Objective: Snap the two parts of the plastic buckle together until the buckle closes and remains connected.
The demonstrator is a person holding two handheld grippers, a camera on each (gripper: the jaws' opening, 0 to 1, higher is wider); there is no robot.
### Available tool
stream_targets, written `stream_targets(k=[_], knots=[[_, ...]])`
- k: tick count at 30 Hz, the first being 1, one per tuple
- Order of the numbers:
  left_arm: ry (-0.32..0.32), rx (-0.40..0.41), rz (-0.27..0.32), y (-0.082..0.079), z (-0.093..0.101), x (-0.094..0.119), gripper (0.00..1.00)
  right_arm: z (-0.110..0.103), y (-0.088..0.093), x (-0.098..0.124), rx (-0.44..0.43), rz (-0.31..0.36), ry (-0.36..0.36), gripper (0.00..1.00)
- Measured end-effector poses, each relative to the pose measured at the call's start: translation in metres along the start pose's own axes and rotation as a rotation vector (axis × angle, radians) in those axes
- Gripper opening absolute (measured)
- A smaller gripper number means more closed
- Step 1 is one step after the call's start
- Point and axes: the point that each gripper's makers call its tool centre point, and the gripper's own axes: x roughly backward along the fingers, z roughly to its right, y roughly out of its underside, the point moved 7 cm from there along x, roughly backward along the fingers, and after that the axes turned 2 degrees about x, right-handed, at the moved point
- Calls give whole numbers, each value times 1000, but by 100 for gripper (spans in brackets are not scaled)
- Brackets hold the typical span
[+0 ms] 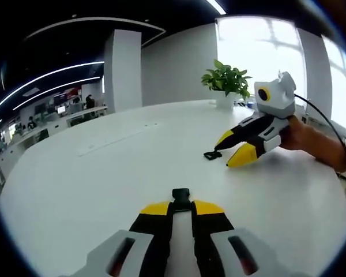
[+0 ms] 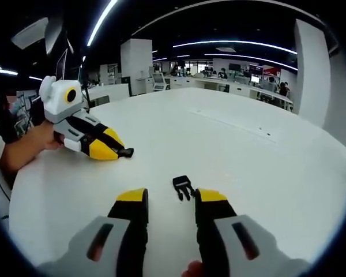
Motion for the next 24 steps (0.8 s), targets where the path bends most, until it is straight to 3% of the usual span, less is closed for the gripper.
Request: stream_targets(k=[9, 12, 19, 24], knots=[[-2, 4, 0, 1, -1, 0, 12, 2, 3, -1, -10, -12, 14, 31], [-1, 4, 1, 1, -1, 0, 12, -6, 1, 3, -22, -18, -30, 24], [-3, 5, 1, 2, 0, 1, 12, -6, 2, 2, -21, -16, -19, 27], [-5, 3, 1, 2, 0, 1, 12, -18, 0, 0, -30, -19, -88, 25]])
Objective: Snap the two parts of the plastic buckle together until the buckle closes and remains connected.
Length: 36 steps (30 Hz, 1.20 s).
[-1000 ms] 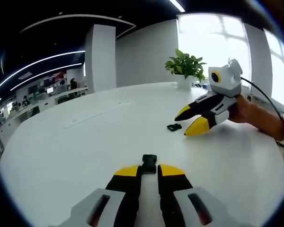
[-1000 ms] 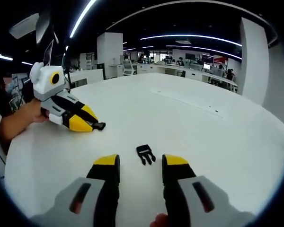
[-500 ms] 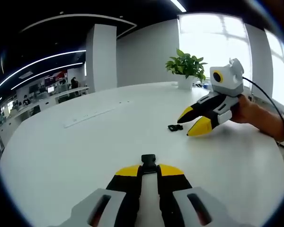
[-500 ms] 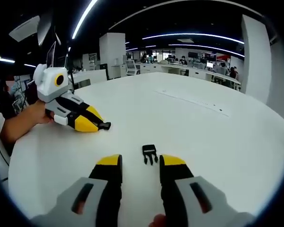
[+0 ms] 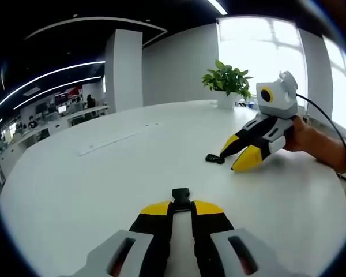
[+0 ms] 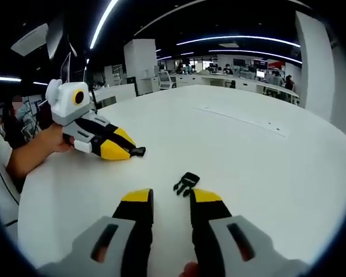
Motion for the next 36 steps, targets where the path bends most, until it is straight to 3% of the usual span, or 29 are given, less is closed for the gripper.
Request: stream_targets(k=[26, 31, 36], knots=[[-1, 5, 4, -1, 1, -2, 12, -14, -6, -20, 63, 59, -96, 29], [-3, 4, 6, -1, 1, -3, 12, -4, -12, -14, 68, 99, -43, 31], [-3, 6, 6, -1, 1, -3, 12, 13, -4, -15, 58, 60, 38, 36]])
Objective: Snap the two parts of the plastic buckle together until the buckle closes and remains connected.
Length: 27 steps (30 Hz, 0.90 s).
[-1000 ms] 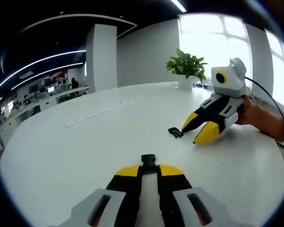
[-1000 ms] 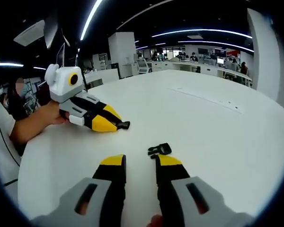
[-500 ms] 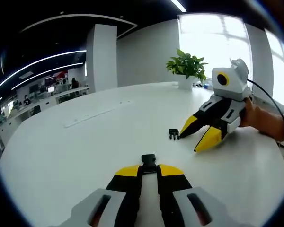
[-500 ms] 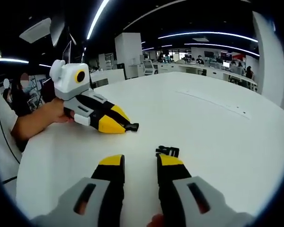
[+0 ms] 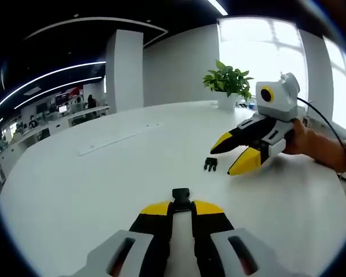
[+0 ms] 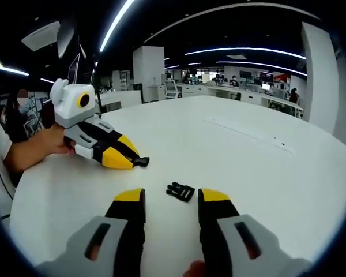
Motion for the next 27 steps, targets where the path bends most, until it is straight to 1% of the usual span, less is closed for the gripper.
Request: stream_targets(k=[2, 3, 7, 12, 17, 20, 22, 25, 27], knots=[[0, -1, 0, 0, 0, 0, 12, 0, 3, -1, -1, -22, 1, 36], [0, -1, 0, 0, 0, 0, 12, -1, 1, 0, -4, -15, -3, 36], [1, 2, 1, 0, 0, 0, 12, -7, -1, 2, -16, -26, -28, 32], [-1, 2, 2, 1, 0, 0, 12, -14, -3, 4, -32, -26, -59, 29], [-1, 1, 2, 1, -1, 1, 12, -17, -2, 4, -33, -31, -98, 26], [-1, 1, 1, 1, -1, 1, 12, -16, -2, 4, -25, -27, -88, 27], [-1, 2, 2, 1, -1, 2, 12, -12, -3, 3, -19, -11, -72, 29], [-1, 0, 1, 1, -1, 2, 12, -9, -3, 0, 1, 6, -57, 34], [-1, 2, 2, 1, -1, 2, 12, -9, -4, -2, 8, 14, -61, 34]])
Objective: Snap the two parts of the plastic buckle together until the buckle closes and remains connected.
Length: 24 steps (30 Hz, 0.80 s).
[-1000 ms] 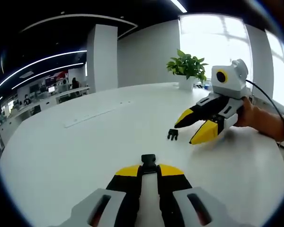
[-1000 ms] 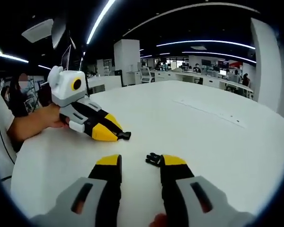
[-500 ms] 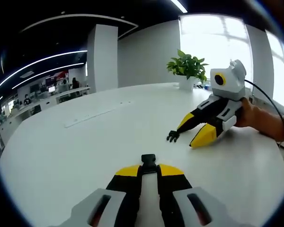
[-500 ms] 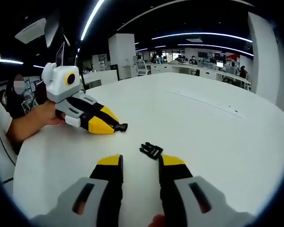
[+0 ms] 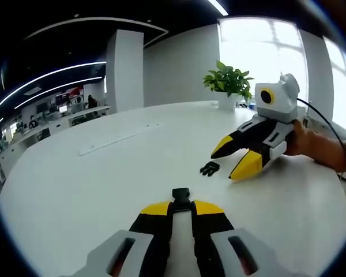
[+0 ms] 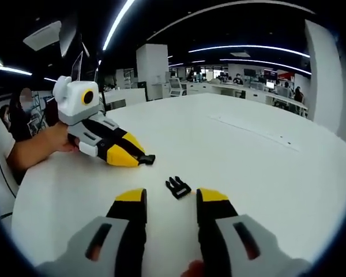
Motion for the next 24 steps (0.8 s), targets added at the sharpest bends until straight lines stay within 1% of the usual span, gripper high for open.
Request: stream_targets(k=[6, 10, 13, 16, 18, 24], knots=[[2, -2, 1, 0, 0, 0, 12, -1, 0, -5, 16, 13, -21, 32], [3, -2, 3, 0, 0, -1, 12, -2, 1, -4, 22, 5, -32, 31], [3, -2, 2, -1, 0, -1, 12, -3, 2, -2, 18, -2, -34, 27], [1, -1, 1, -1, 0, -1, 12, -6, 2, -1, 14, -11, -54, 25], [0, -1, 0, -1, 0, -1, 12, -7, 2, -1, 13, -13, -55, 24], [-1, 0, 1, -1, 0, -1, 12, -4, 3, -2, 18, -9, -21, 22]])
